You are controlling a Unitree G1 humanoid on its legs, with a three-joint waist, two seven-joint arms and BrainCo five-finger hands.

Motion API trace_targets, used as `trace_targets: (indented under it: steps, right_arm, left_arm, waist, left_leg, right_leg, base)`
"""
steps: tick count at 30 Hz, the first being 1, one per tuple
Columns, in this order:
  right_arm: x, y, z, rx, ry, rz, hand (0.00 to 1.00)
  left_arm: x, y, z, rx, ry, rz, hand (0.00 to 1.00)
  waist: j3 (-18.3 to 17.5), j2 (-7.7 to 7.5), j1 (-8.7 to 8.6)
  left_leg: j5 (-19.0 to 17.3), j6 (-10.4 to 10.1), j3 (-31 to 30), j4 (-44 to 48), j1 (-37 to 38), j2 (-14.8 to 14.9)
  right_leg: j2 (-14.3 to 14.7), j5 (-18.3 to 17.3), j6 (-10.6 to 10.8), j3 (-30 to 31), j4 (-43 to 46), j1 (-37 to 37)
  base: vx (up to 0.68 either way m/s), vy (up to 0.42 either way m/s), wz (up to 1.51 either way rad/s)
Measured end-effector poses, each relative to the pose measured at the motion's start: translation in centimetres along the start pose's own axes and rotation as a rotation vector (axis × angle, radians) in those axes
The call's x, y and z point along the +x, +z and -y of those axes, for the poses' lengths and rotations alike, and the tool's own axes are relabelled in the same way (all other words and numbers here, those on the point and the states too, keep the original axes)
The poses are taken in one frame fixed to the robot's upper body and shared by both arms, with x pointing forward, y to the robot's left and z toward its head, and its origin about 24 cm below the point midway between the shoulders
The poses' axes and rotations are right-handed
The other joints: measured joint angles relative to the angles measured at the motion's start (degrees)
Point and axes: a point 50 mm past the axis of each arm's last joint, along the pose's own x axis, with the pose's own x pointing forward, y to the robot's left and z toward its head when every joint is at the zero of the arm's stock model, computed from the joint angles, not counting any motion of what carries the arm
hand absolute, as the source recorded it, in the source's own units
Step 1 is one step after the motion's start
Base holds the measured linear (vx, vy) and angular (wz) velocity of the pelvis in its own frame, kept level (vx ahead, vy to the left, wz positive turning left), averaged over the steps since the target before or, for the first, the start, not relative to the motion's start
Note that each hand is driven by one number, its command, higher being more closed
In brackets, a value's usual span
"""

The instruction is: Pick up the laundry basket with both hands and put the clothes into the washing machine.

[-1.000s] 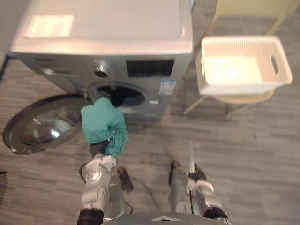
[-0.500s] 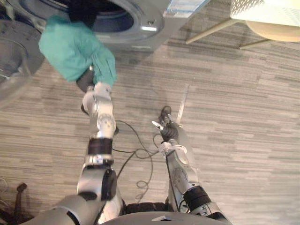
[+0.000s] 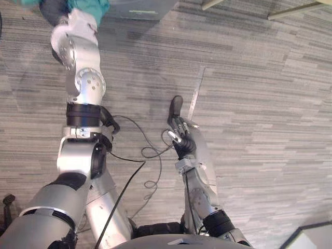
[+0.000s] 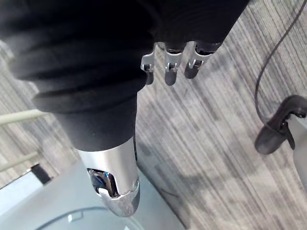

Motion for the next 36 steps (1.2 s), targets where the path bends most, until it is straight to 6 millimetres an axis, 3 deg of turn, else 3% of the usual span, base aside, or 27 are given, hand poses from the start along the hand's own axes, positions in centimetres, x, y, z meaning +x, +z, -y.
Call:
trace_targets:
  steps: [3,5,9,11,12,16,19,25,30,36]
  right_arm:
    - [0.0,0.2,0.1,0.003,-0.001,0.006,0.00]
    - [0.0,0.2,0.0,0.011,0.014,0.001,0.00]
    - [0.1,0.4,0.3,0.014,0.017,-0.002,0.00]
    - [0.2,1.3,1.0,0.025,0.001,0.028,0.00]
    - [0.2,2.0,1.3,0.021,0.007,0.052,0.00]
    - [-0.5,3.7,3.5,-0.036,-0.006,0.080,0.00]
    - [-2.0,4.2,4.8,-0.012,-0.016,0.083,0.00]
    - [-2.6,4.2,5.4,-0.026,0.020,0.065,0.00]
    - [-2.9,4.4,5.8,-0.060,0.044,0.040,0.00]
    - [-3.0,4.6,6.5,-0.081,0.025,0.032,0.00]
  left_arm:
    - [1.1,2.4,4.0,0.019,-0.127,0.063,1.00]
    - [2.0,5.2,8.5,0.063,-0.264,0.136,1.00]
    - [2.6,6.2,10.4,0.188,-0.361,0.161,1.00]
    - [3.0,6.5,11.6,0.350,-0.421,0.184,1.00]
    - [3.4,7.0,12.0,0.489,-0.427,0.226,0.00]
    - [5.0,9.5,12.4,0.828,-0.329,0.353,0.00]
    - [6.1,14.5,11.1,1.078,-0.155,0.544,0.00]
    - [6.2,15.8,10.8,1.245,-0.100,0.630,0.00]
    - [6.7,16.7,9.7,1.229,-0.045,0.597,0.00]
    - [6.8,15.8,10.0,0.946,-0.111,0.478,0.00]
  waist:
    - [0.0,0.00,-0.04]
    - [0.0,0.00,-0.01]
    - [0.0,-0.02,0.71]
    - [0.0,-0.04,1.76]
    - [0.0,-0.11,2.03]
    - [-0.1,-0.80,1.63]
    - [0.0,-1.55,0.28]
    - [0.0,-1.55,-0.25]
    - [0.0,-1.55,0.34]
    - [0.0,-1.50,0.79]
  left_leg:
    - [0.2,0.1,0.5,-0.5,0.0,0.0]
    - [0.9,0.1,1.2,-2.1,0.0,0.0]
    - [1.4,0.2,1.8,-3.3,0.0,-0.1]
    - [1.8,0.5,2.5,-4.1,0.0,-0.3]
    - [1.9,0.7,2.8,-4.2,-0.2,-0.3]
    - [2.5,1.6,5.1,-6.2,-0.5,0.1]
    - [2.4,1.8,7.0,-6.4,-2.4,1.3]
    - [2.9,2.2,6.0,-6.1,-4.0,1.9]
    - [2.9,2.2,6.0,-6.3,-4.3,1.9]
    - [3.3,2.2,5.6,-7.1,-4.5,1.2]
  right_leg:
    - [0.2,0.8,0.0,-0.3,-1.5,0.0]
    - [0.4,2.1,0.0,-0.5,-3.5,0.0]
    - [0.6,3.1,0.0,-0.8,-5.6,0.2]
    - [0.8,4.3,0.1,-0.9,-7.2,0.3]
    - [1.1,5.4,0.2,-0.8,-8.6,0.5]
    - [2.1,10.3,0.9,-0.1,-16.5,1.6]
    - [2.4,14.4,0.8,-0.9,-22.9,1.2]
    - [3.4,16.3,0.3,-2.3,-24.6,1.0]
    - [3.7,16.4,0.2,-2.7,-25.8,1.2]
    - [3.4,16.7,0.0,-3.5,-26.5,1.6]
  base:
    - [0.04,0.032,-0.08]
    - [0.04,0.032,-0.09]
    - [0.04,0.045,-0.05]
    - [0.00,0.037,-0.05]
    - [-0.02,0.052,-0.16]
    - [-0.06,0.060,-0.28]
    - [-0.06,0.034,-0.47]
    - [-0.01,-0.002,-0.10]
    - [0.01,-0.010,-0.02]
    - [-0.01,-0.017,0.04]
